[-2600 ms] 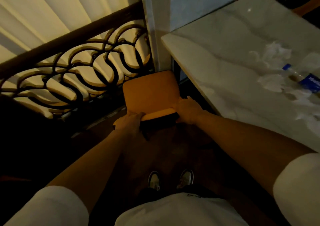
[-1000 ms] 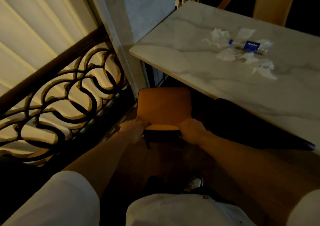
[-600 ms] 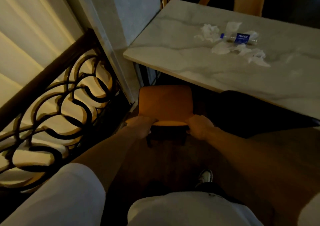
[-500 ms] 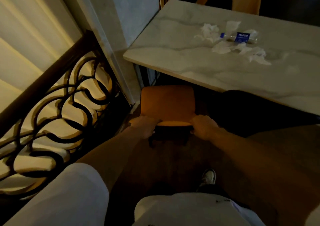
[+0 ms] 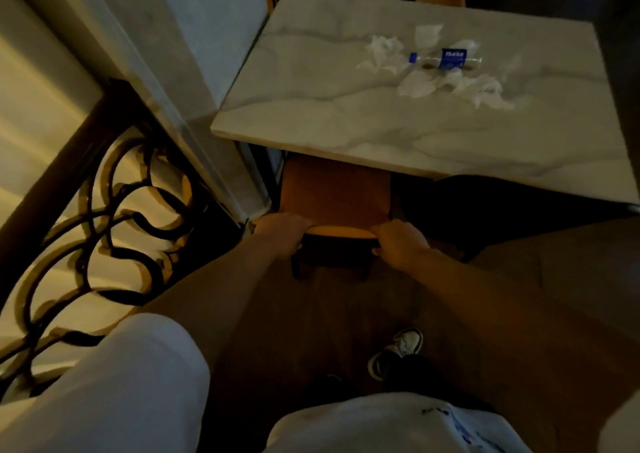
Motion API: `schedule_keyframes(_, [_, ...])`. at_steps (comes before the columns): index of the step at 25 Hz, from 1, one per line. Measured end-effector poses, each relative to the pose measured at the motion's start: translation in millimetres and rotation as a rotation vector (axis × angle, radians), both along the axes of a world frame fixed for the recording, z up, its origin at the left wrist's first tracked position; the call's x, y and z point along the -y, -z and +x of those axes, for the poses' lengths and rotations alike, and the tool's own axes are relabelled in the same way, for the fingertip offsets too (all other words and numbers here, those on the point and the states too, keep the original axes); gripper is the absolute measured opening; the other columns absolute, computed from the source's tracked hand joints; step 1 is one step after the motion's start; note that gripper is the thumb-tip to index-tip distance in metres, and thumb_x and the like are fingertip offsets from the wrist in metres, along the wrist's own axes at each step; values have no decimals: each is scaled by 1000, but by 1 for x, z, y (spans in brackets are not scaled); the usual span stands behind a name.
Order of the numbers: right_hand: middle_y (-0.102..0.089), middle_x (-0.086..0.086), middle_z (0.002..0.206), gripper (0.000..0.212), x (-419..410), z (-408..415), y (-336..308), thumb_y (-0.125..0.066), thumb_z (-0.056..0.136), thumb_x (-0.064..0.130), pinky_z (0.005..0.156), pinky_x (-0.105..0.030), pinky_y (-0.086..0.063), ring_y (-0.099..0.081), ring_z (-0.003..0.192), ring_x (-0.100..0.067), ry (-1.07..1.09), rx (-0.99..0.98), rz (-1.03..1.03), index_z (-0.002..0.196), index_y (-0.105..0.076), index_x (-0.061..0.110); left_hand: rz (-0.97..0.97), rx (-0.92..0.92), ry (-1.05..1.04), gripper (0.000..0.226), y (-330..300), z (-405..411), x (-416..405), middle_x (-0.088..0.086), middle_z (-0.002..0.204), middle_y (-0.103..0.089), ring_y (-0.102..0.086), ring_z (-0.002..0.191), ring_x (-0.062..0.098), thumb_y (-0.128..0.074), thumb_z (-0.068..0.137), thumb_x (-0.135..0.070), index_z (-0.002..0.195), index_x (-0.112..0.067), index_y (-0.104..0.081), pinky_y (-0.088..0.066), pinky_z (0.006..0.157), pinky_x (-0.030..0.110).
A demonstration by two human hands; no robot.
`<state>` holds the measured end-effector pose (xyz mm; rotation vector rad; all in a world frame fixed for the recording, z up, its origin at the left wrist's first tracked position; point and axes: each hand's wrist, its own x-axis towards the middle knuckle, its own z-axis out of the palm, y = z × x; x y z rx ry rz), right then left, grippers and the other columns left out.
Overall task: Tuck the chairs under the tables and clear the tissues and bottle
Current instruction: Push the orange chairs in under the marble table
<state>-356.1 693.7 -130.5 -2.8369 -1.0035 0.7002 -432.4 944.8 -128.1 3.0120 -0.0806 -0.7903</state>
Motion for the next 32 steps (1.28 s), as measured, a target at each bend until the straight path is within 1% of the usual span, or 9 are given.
schedule_keyframes(6, [-66,0,104,29,-30,29,3,-61,94,26,82,-42,-54,-64,94,-21,-3,31,21,123,-61,26,16,-7,-16,62,-1,38,-30,-3,138,-56,-56,122,26,-62,95,-22,149,-39,-37,-54,88,49])
schedule_keyframes(10, [-63,-4,104,31,-55,56,4,-56,97,23,61,-31,-40,-62,91,-22,-82,48,13,128,-56,21,53,-29,-9,58,-3,67,-57,-6,133,-57,-58,117,24,-63,94,-27,145,-41,-38,-55,84,47])
schedule_keyframes(16, [-51,4,84,33,-80,106,-2,-55,98,21,49,-25,-25,-47,65,-12,-28,32,-13,131,-55,22,15,-23,-39,53,-7,125,-79,-3,125,-61,-59,113,25,-66,91,-22,137,-40,-48,-54,87,50])
schedule_keyframes(19, [-49,5,79,34,-86,120,-5,-54,99,20,47,-25,-26,-44,61,-12,-34,59,-19,132,-54,23,53,-28,-2,60,1,142,-89,3,154,-39,-28,146,32,-69,91,-24,143,-38,-42,-38,110,57])
schedule_keyframes(21, [-59,2,86,34,-91,128,-4,-55,98,20,54,-28,-38,-57,72,-16,-43,53,-21,132,-55,22,35,-43,-5,65,6,153,-98,5,165,-19,-10,153,33,-70,91,-27,146,-39,-37,-26,116,60])
schedule_keyframes(23, [-65,-2,96,35,-96,137,-2,-56,97,22,66,-33,-47,-62,85,-21,-29,45,-18,132,-56,23,20,-65,-7,65,10,164,-106,4,166,-13,-6,154,31,-69,92,-28,146,-40,-35,-25,116,62])
schedule_keyframes(25, [-65,-3,104,37,-101,146,0,-57,97,23,78,-37,-50,-61,95,-24,-13,50,-17,134,-54,23,18,-64,9,64,11,174,-111,3,166,-15,-7,154,30,-68,93,-28,146,-40,-35,-25,116,62])
schedule_keyframes(29, [-67,-1,109,41,-115,159,-2,-59,96,25,83,-35,-45,-63,101,-24,21,81,-22,137,-54,24,-14,-22,77,59,9,196,-125,1,156,-37,-23,149,34,-69,90,-26,142,-36,-42,-32,112,61])
schedule_keyframes(32, [-67,1,109,43,-122,163,-3,-58,96,28,68,-30,-40,-64,99,-21,16,110,-61,139,-52,26,-44,-14,114,56,9,203,-135,-2,126,-60,-59,113,26,-69,87,-26,136,-38,-45,-54,86,52])
